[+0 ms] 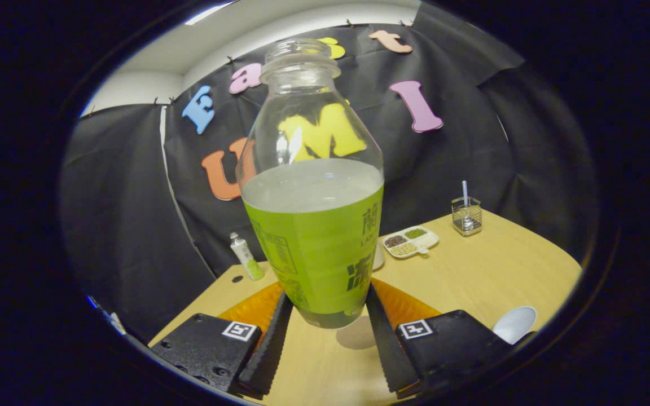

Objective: Take the bottle from table, then pour the juice into the cup, finally place the bottle on the coaster

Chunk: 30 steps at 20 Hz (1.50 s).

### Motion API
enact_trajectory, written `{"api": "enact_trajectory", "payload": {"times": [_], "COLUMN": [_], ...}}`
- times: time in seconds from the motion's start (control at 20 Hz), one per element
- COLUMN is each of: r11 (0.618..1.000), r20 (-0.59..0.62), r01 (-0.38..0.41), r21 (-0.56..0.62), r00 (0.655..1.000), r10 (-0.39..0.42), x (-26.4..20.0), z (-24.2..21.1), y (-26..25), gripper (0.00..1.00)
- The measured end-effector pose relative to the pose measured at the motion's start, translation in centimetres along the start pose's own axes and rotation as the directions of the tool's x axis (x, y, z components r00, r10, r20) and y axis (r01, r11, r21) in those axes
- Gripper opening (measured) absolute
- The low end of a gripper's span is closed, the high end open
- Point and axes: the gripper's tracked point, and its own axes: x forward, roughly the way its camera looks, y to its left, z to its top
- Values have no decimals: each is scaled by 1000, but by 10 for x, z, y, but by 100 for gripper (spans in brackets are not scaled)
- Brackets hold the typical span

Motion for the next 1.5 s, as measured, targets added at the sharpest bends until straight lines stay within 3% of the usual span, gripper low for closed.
{"api": "enact_trajectory", "payload": {"times": [0.35,0.7,0.95,1.5], "r11": [988,975,969,968], "r20": [-107,-159,-203,-206], "r01": [82,111,140,138], "r21": [-133,-191,-205,-208], "r00": [990,977,962,962], "r10": [-96,-142,-182,-181], "x": [74,111,120,117], "z": [-54,-90,-112,-116], "y": [-15,-27,-40,-37], "gripper": [78,78,78,81]}}
